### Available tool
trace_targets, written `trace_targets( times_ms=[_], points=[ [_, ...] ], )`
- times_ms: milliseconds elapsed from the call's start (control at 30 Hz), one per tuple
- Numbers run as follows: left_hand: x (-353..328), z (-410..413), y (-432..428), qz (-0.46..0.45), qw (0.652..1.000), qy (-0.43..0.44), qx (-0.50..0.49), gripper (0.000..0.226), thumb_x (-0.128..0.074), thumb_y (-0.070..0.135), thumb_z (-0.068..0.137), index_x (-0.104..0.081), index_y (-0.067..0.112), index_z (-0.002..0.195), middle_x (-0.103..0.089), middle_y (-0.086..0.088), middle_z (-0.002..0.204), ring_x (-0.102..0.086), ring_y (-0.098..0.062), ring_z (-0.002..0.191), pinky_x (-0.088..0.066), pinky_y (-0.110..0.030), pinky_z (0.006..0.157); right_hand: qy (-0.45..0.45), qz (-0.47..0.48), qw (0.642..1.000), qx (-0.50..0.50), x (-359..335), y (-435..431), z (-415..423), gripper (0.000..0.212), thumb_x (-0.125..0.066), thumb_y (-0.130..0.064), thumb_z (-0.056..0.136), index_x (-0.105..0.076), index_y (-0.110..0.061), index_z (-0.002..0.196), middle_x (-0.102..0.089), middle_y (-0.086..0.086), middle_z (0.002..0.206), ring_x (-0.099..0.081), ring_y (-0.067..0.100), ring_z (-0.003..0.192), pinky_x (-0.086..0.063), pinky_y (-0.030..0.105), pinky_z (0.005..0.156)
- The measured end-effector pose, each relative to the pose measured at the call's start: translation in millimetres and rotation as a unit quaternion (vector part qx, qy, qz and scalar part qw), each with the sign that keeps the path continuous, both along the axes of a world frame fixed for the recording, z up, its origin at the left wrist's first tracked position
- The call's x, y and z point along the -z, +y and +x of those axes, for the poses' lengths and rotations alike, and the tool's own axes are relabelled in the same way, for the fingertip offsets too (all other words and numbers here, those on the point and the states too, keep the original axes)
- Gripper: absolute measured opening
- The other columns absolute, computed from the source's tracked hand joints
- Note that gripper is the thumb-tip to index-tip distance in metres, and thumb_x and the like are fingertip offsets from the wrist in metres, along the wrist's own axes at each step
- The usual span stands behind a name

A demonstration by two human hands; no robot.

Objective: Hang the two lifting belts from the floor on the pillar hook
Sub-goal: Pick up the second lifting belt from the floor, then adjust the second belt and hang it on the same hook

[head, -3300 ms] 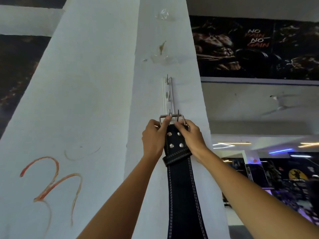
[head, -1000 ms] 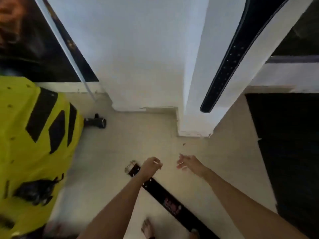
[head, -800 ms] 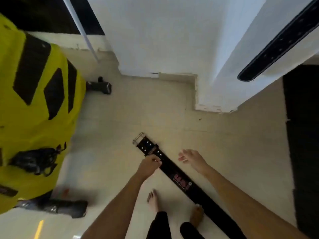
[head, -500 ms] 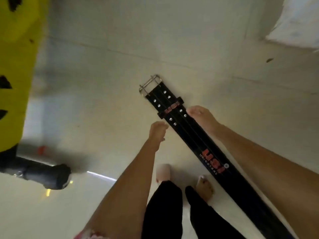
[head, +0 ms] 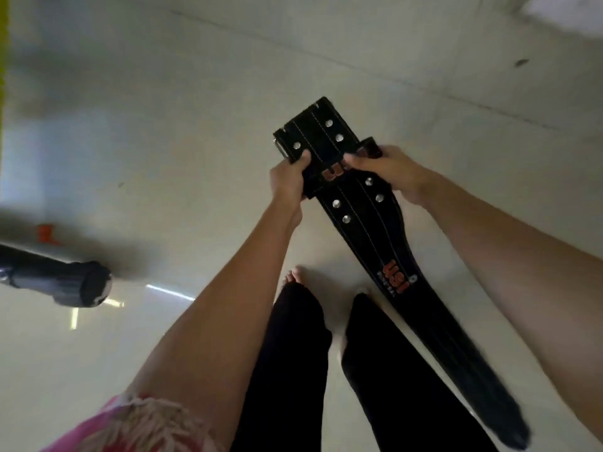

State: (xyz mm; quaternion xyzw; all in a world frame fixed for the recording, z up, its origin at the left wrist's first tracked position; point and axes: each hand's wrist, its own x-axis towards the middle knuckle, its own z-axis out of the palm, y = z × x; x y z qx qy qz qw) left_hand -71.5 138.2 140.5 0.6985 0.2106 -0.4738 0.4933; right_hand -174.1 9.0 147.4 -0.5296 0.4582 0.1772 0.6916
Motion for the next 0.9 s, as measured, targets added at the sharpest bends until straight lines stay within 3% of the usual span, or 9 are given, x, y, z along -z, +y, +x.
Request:
trace_targets(
  times_ms=[67, 133, 200, 333, 400, 467, 533, 733, 900],
  points=[
    [-79, -20, -7, -0.018, 1.0, -0.006, 0.009, 0.01, -0.06, 0.019, 0.09, -0.064, 0.013, 0.098, -0.067, 0.005, 0.079, -0.066, -0.001, 0.058, -0.056, -0.027, 0.066, 0.006, -0.041, 0.998, 0.055, -78, 2, -24, 0.006, -0.07, -0.021, 0.08, -0.066, -0.016, 0.079, -0.071, -0.009, 0.067, -0.068, 0.001, 0.06, -0.052, 0.014, 0.059],
    [-169, -36, -17, -0.053, 0.998, -0.014, 0.033, 0.008, -0.06, 0.018, 0.09, -0.065, 0.013, 0.094, -0.067, 0.004, 0.078, -0.065, 0.0, 0.055, -0.054, -0.027, 0.066, 0.01, -0.08, 0.99, 0.114, -169, 2, -48, 0.016, -0.073, -0.022, 0.076, -0.068, -0.01, 0.086, -0.074, 0.004, 0.082, -0.07, 0.018, 0.08, -0.055, 0.032, 0.08],
    [-270, -51, -27, -0.102, 0.992, -0.01, 0.071, 0.01, -0.059, 0.022, 0.091, -0.065, 0.014, 0.089, -0.067, 0.004, 0.079, -0.064, -0.002, 0.06, -0.051, -0.028, 0.069, -0.004, -0.101, 0.981, 0.168, -269, 3, -71, 0.019, -0.073, -0.021, 0.076, -0.067, -0.009, 0.089, -0.071, 0.012, 0.091, -0.067, 0.028, 0.088, -0.052, 0.04, 0.088],
    [-453, -87, -45, -0.258, 0.95, -0.043, 0.171, 0.021, -0.055, 0.028, 0.093, -0.061, 0.014, 0.108, -0.071, 0.002, 0.097, -0.07, -0.004, 0.079, -0.056, -0.023, 0.068, -0.058, -0.155, 0.943, 0.289, -455, 5, -115, 0.009, -0.07, -0.016, 0.079, -0.063, -0.012, 0.083, -0.068, 0.005, 0.083, -0.066, 0.022, 0.077, -0.055, 0.035, 0.078],
    [-516, -107, -46, -0.309, 0.915, -0.089, 0.245, 0.029, -0.063, 0.02, 0.088, -0.057, 0.015, 0.116, -0.069, -0.004, 0.108, -0.068, -0.015, 0.096, -0.058, -0.028, 0.077, -0.097, -0.185, 0.92, 0.333, -522, 5, -137, 0.009, -0.07, -0.017, 0.079, -0.064, -0.013, 0.084, -0.068, 0.002, 0.08, -0.067, 0.015, 0.071, -0.055, 0.026, 0.069],
    [-564, -127, -42, -0.314, 0.883, -0.148, 0.317, 0.039, -0.071, 0.005, 0.079, -0.057, 0.014, 0.114, -0.068, -0.004, 0.106, -0.065, -0.019, 0.099, -0.055, -0.033, 0.085, -0.136, -0.205, 0.895, 0.371, -576, 6, -157, 0.009, -0.072, -0.02, 0.078, -0.066, -0.015, 0.082, -0.069, 0.0, 0.079, -0.068, 0.015, 0.072, -0.054, 0.024, 0.068],
    [-608, -145, -40, -0.318, 0.858, -0.203, 0.35, 0.034, -0.07, -0.005, 0.076, -0.062, 0.013, 0.105, -0.069, -0.002, 0.096, -0.066, -0.014, 0.087, -0.054, -0.03, 0.081, -0.17, -0.215, 0.878, 0.392, -619, 8, -176, 0.013, -0.072, -0.024, 0.077, -0.067, -0.016, 0.085, -0.069, -0.001, 0.08, -0.067, 0.023, 0.084, -0.052, 0.033, 0.08],
    [-693, -194, -15, -0.33, 0.835, -0.331, 0.29, 0.008, -0.065, 0.002, 0.083, -0.068, 0.01, 0.082, -0.072, 0.009, 0.066, -0.068, -0.006, 0.064, -0.056, -0.026, 0.063, -0.296, -0.208, 0.837, 0.411, -724, 19, -206, 0.013, -0.072, -0.029, 0.078, -0.064, -0.019, 0.083, -0.069, 0.004, 0.094, -0.063, 0.029, 0.104, -0.044, 0.047, 0.099],
    [-731, -215, 19, -0.299, 0.822, -0.366, 0.318, 0.019, -0.068, -0.007, 0.078, -0.068, 0.002, 0.095, -0.073, 0.01, 0.067, -0.068, 0.0, 0.06, -0.051, -0.013, 0.056, -0.368, -0.211, 0.818, 0.389, -789, 37, -215, 0.012, -0.07, -0.03, 0.079, -0.061, -0.023, 0.077, -0.065, -0.001, 0.086, -0.058, 0.025, 0.096, -0.042, 0.041, 0.088]
  ],
)
